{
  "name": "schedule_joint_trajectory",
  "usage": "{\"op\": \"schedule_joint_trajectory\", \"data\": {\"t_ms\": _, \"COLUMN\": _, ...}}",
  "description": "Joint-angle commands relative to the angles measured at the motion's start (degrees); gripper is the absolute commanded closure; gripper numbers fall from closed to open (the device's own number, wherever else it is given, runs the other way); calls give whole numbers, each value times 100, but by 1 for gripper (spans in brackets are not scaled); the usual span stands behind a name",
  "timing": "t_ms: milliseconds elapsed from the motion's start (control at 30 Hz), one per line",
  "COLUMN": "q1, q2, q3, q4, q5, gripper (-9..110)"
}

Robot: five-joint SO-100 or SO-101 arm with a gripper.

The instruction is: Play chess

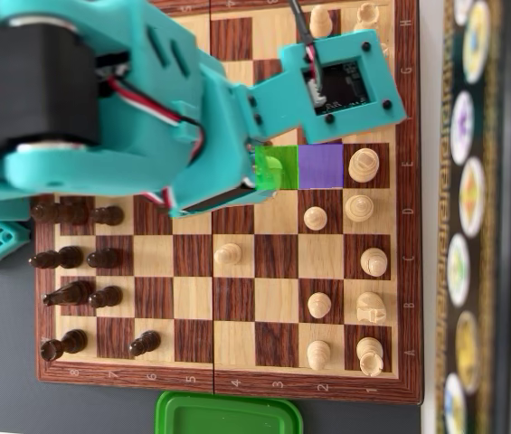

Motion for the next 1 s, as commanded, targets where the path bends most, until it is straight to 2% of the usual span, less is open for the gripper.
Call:
{"op": "schedule_joint_trajectory", "data": {"t_ms": 0, "q1": 211, "q2": 835, "q3": 185, "q4": -26, "q5": 44, "gripper": 89}}
{"op": "schedule_joint_trajectory", "data": {"t_ms": 333, "q1": 905, "q2": 3357, "q3": 1916, "q4": -88, "q5": 62, "gripper": 89}}
{"op": "schedule_joint_trajectory", "data": {"t_ms": 533, "q1": 1090, "q2": 5019, "q3": 3199, "q4": -967, "q5": 466, "gripper": 89}}
{"op": "schedule_joint_trajectory", "data": {"t_ms": 733, "q1": 835, "q2": 6548, "q3": 4641, "q4": -2197, "q5": 1090, "gripper": 89}}
{"op": "schedule_joint_trajectory", "data": {"t_ms": 967, "q1": 475, "q2": 7805, "q3": 6451, "q4": -4790, "q5": 1169, "gripper": 89}}
